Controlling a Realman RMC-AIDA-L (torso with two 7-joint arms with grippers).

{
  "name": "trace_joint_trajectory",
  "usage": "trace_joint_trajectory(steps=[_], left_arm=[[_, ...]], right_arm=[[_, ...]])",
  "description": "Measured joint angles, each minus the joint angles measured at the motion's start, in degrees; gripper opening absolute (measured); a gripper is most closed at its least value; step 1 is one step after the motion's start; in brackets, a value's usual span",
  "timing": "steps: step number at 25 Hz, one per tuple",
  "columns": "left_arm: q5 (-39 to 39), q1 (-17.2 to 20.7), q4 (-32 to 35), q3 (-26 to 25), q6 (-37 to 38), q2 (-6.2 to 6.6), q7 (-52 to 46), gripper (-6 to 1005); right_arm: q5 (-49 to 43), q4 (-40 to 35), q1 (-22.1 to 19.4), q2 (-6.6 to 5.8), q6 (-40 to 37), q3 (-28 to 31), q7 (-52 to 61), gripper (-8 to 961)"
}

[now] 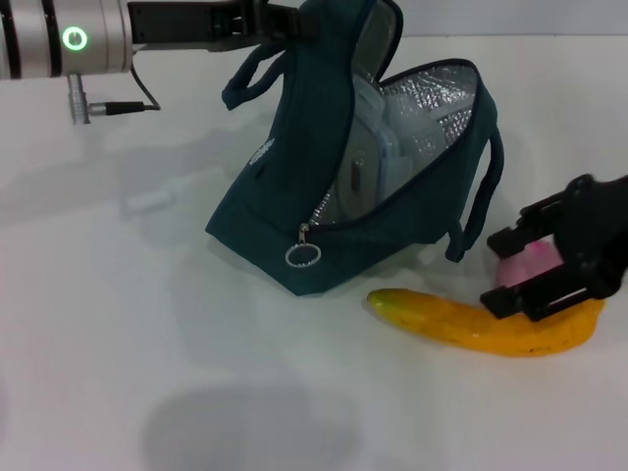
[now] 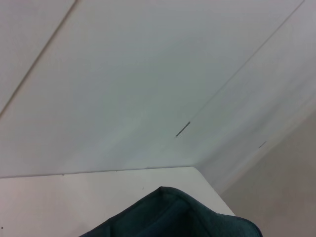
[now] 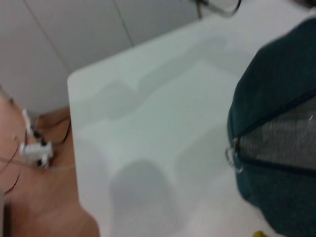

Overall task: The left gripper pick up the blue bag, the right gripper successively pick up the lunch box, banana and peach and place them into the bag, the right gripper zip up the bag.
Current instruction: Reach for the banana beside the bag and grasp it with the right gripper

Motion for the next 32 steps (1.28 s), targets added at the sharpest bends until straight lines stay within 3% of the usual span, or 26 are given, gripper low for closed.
trace_joint_trajectory(steps=[6,12,22,27,32], left_arm=[[-0.04,-0.21,0.0,-0.1,-0.34,0.07,-0.06,65],[-0.08,-0.56,0.0,-0.2,-0.43,0.36,-0.28,65],[-0.08,-1.18,-0.17,-0.3,-0.52,0.49,-0.44,65],[-0.08,-1.2,-0.36,-0.3,-0.52,0.5,-0.46,65],[-0.08,-1.17,-0.42,-0.3,-0.52,0.5,-0.46,65]], right_arm=[[-6.74,7.59,7.77,0.17,-1.74,-1.34,4.22,686],[-12.2,16.04,12.97,0.26,-1.44,-1.08,5.26,684],[-13.3,22.16,15.04,0.07,3.07,-1.87,3.97,681],[-14.0,27.54,16.54,0.28,9.35,-8.19,2.63,680],[-14.02,27.95,16.87,0.4,13.67,-13.44,2.6,679]])
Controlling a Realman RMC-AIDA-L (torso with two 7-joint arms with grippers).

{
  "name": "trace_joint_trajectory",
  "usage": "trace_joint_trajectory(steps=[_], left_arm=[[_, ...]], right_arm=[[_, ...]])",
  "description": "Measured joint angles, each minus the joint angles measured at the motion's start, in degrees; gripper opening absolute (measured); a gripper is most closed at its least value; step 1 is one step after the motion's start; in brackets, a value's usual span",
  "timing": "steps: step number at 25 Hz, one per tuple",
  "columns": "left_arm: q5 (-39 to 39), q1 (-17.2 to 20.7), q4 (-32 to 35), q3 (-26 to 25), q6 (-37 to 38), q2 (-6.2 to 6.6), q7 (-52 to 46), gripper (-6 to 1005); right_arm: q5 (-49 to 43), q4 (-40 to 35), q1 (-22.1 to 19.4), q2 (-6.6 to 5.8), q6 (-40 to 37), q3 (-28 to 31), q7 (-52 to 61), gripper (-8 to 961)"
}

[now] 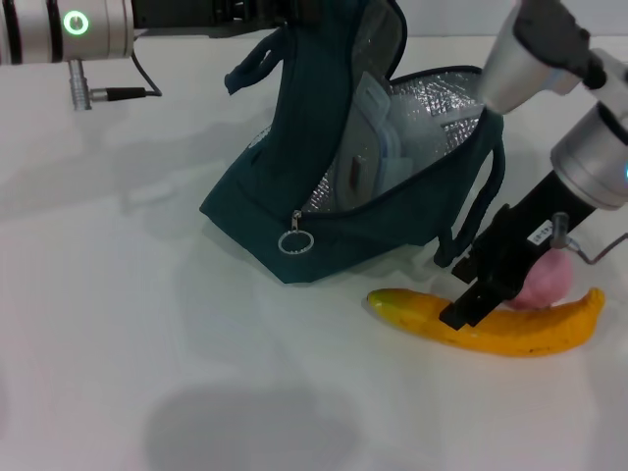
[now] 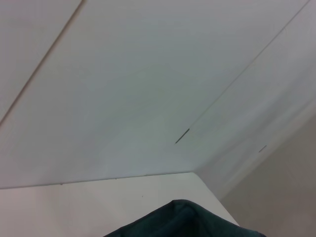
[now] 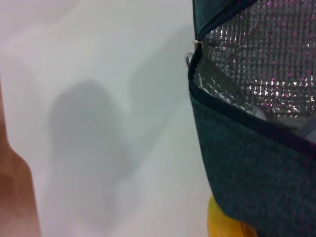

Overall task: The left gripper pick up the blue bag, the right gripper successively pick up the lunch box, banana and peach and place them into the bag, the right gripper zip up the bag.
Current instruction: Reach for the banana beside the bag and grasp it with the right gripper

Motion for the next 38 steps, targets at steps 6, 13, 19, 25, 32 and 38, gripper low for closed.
trace_joint_trajectory(steps=[6,13,19,25,32,38], left_arm=[[0.0,0.06,-0.02,0.01,0.0,-0.16,0.0,65],[0.01,0.06,-0.02,-0.01,0.0,-0.25,0.0,65],[0.01,0.01,-0.02,-0.09,0.0,-0.57,0.0,65],[-0.06,-0.02,0.01,-0.09,0.0,-0.64,0.0,65],[-0.21,-0.03,-0.01,-0.09,0.0,-0.64,0.04,65],[-0.25,-0.03,-0.02,-0.09,0.0,-0.62,0.32,65]], right_arm=[[-0.03,0.78,0.35,0.16,4.03,-4.36,0.0,680],[-0.01,0.82,0.52,0.42,8.48,-10.53,-0.02,684],[0.8,1.2,0.93,0.83,10.93,-13.54,0.01,688],[0.91,2.63,1.86,0.83,12.86,-16.3,0.09,688],[2.19,4.84,3.08,0.8,14.32,-17.21,0.05,683],[2.47,5.2,3.23,0.79,14.71,-17.35,0.01,679]])
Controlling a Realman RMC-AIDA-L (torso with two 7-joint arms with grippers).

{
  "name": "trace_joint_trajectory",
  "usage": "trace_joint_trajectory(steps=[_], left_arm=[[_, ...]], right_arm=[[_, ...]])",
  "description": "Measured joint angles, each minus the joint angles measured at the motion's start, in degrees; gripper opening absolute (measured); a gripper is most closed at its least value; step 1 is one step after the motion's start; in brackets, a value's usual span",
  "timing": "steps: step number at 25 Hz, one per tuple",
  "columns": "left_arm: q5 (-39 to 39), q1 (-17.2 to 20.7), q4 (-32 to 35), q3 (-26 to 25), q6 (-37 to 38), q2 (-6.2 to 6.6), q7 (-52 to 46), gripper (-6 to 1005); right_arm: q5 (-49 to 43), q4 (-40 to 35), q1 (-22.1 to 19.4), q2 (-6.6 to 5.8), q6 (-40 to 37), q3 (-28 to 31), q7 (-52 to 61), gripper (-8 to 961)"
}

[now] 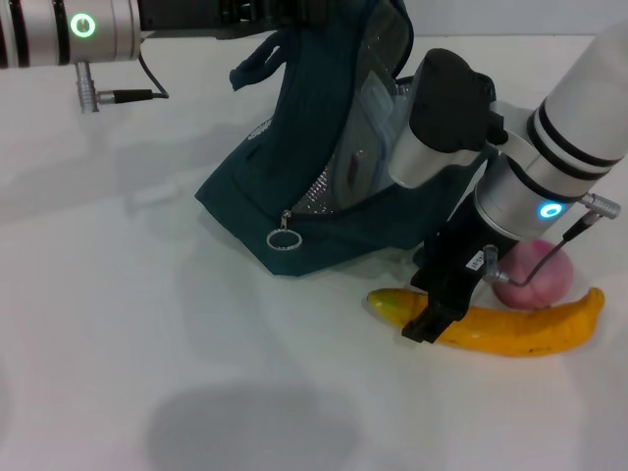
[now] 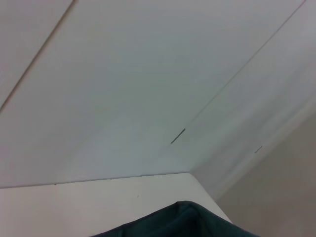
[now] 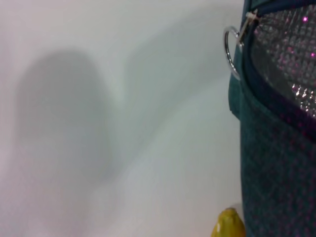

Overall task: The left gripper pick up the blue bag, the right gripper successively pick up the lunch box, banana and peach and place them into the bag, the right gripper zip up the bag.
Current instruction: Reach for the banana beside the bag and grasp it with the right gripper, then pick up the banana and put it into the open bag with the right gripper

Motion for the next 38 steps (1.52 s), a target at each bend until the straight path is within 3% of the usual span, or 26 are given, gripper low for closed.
trace_joint_trajectory(steps=[8,14,19,30,36,38], left_arm=[[0.0,-0.06,0.11,0.01,-0.02,0.0,0.04,65],[-0.01,-0.09,0.16,0.01,-0.06,0.0,0.1,66],[-0.14,-0.09,0.31,0.01,-0.15,0.0,0.04,66],[-0.98,-0.08,0.07,0.01,-0.19,0.43,0.11,66],[-1.03,0.08,0.03,0.0,-0.18,0.53,0.02,66],[-1.03,0.09,0.01,-0.01,-0.19,0.53,-0.03,66]], right_arm=[[0.06,0.72,0.4,0.0,0.14,-1.29,0.04,648],[0.08,1.27,0.9,0.0,0.17,-1.37,0.15,491],[0.14,3.23,1.86,0.0,0.24,-1.46,0.07,451],[0.03,2.79,1.62,-0.08,0.3,-0.82,-0.02,451],[0.05,1.81,0.24,-0.3,-2.27,4.26,-0.75,451],[1.12,0.74,-1.25,-0.37,-5.14,8.94,-2.88,451]])
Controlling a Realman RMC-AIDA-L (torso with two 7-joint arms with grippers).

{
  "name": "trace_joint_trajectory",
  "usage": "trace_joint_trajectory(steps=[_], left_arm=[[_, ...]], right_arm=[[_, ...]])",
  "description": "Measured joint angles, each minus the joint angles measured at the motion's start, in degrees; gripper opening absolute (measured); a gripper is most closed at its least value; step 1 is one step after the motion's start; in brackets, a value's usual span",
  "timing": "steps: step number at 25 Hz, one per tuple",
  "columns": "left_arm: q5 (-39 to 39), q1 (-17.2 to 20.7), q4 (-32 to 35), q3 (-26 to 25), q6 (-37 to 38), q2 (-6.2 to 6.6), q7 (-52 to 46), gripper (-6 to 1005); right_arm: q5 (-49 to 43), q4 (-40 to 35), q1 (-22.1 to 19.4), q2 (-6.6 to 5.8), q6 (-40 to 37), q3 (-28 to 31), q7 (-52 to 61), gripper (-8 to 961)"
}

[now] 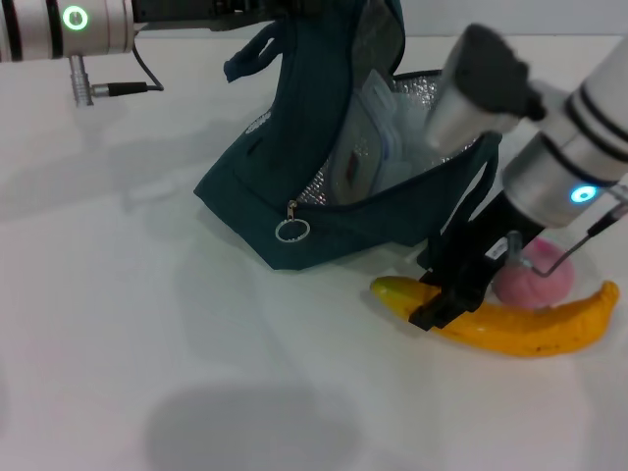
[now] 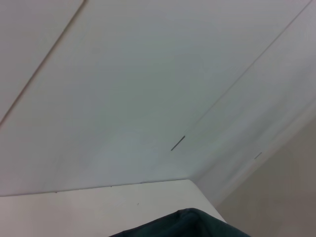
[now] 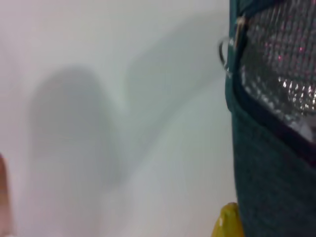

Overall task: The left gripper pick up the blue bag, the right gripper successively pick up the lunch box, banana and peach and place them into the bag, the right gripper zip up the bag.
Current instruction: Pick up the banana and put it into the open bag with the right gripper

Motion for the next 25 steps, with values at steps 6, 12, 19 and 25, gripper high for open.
trace_joint_trajectory(steps=[6,12,19,25], left_arm=[[-0.02,0.03,-0.1,0.0,-0.12,-0.03,-0.2,66],[-0.07,-0.01,-0.11,0.01,-0.41,-0.3,-0.32,66],[-0.1,0.36,-0.1,0.19,-0.09,-0.54,-1.43,66],[-0.1,0.36,-0.1,0.42,0.13,-0.63,-1.78,66]], right_arm=[[3.76,-1.38,-4.24,-0.34,-8.28,15.45,-8.22,452],[8.03,-0.26,-8.69,-0.59,-15.44,28.86,-17.14,452],[22.63,3.92,-15.12,-3.12,-26.01,43.57,-29.34,452],[42.19,14.39,-18.95,-4.47,-32.17,46.75,-48.97,452]])
